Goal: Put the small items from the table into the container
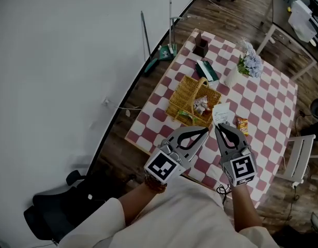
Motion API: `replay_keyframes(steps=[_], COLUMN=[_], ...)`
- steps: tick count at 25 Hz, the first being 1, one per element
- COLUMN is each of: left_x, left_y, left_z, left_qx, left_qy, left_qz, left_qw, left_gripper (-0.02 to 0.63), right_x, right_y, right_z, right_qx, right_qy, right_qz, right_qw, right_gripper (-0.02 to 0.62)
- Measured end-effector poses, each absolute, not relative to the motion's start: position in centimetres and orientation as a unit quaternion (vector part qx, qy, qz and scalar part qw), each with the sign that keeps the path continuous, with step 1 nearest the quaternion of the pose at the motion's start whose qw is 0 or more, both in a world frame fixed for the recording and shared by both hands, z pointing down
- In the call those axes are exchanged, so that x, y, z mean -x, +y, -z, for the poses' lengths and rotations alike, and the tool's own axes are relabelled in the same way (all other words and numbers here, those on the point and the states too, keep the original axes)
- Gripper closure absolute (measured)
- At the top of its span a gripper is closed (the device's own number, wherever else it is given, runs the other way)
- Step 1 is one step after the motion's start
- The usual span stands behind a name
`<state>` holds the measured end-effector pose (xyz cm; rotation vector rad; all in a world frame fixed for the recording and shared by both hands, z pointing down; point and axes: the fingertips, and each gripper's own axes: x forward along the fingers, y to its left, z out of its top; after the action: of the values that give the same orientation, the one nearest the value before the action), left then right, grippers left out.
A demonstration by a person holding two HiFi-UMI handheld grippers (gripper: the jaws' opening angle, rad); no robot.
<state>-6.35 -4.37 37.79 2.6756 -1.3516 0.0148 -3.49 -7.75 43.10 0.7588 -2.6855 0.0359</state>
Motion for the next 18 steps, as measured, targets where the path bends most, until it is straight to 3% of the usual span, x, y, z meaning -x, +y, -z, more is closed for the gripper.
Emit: replay_keyframes(steps=[13,18], left_x=[9.7,10.6], left_y=[-10.7,-11.0], left_z=[-45.8,-47.7], left_qx=[-0.881,-0.873], left_qy=[-0.465,-0.477], left_qz=[-0.043,-0.048], left_qw=[0.071,0.084], left_gripper=[0.578,0.578], right_x=[10.8,11.9], right_y=[-15.0,-15.6], right_z=[-54.4,-56.4], right_qx=[-0.186,-0.160], right_qy=[-0.925,-0.924], right_qz=[0.023,0.027], right_qw=[0.331,0.347], right_gripper=[0.554,0.531])
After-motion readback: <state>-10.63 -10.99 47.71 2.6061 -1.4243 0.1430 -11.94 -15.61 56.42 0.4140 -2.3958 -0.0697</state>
